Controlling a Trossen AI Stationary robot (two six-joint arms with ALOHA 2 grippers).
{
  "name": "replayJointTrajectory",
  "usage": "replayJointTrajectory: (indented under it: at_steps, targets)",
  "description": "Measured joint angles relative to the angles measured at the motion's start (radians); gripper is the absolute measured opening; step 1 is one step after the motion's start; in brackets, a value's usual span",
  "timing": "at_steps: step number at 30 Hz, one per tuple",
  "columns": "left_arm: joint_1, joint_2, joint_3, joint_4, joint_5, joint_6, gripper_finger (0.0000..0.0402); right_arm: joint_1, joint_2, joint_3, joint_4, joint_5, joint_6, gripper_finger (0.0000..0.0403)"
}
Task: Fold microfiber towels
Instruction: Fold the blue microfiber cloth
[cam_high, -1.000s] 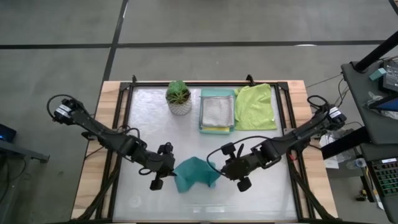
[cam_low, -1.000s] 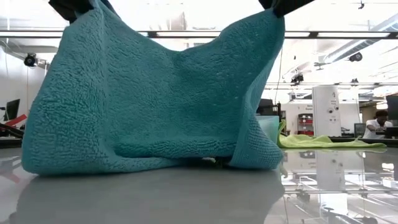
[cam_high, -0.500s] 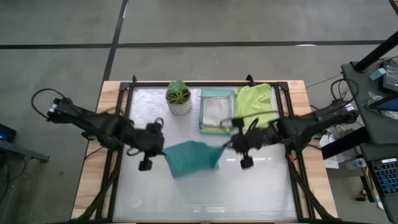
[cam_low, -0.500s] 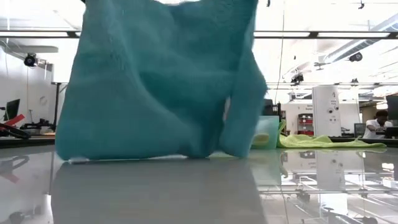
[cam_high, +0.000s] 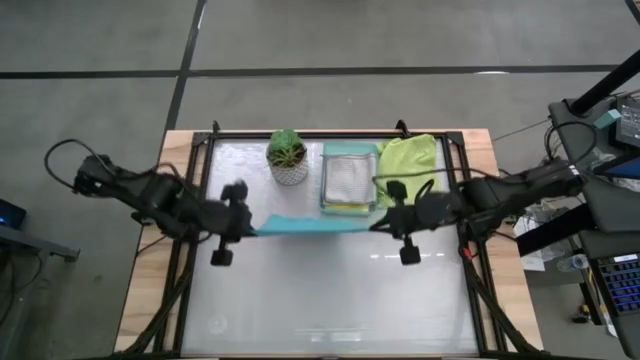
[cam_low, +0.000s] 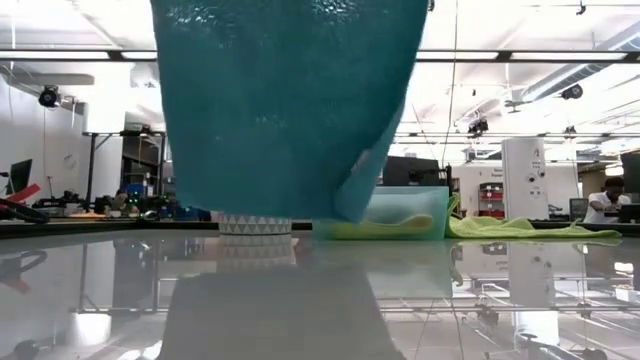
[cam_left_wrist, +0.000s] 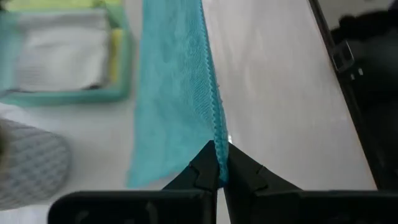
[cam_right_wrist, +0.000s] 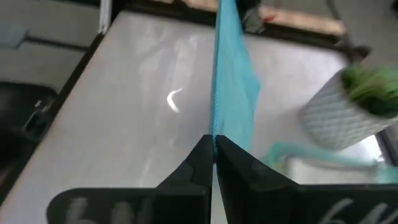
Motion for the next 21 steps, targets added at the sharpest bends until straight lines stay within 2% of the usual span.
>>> replayJointTrajectory:
  at_steps: [3,8,11,15,19,21]
  targets:
    - [-0.056,0.034,-0.045,0.023,0.005,-0.067,0.0000,0.048,0.012,-0.024,-0.013,-0.003,0.049,0.0008]
    - [-0.163,0.117,-0.136,0.144,0.010,-0.196,0.0000,0.126,0.036,-0.088,0.017,-0.066,0.164,0.0008]
    - [-0.213,0.173,-0.155,0.176,0.008,-0.187,0.0000,0.157,0.067,-0.126,0.047,-0.092,0.162,0.0008]
    - [-0.205,0.202,-0.127,0.131,-0.089,-0.092,0.0000,0.145,0.075,-0.109,0.030,0.026,0.096,0.0008]
    - [-0.140,0.164,-0.081,0.028,-0.128,-0.031,0.0000,0.111,0.061,-0.048,-0.025,0.192,0.011,0.0008]
    - [-0.106,0.132,-0.056,-0.030,-0.190,-0.001,0.0000,0.093,0.050,-0.011,-0.034,0.273,-0.046,0.0008]
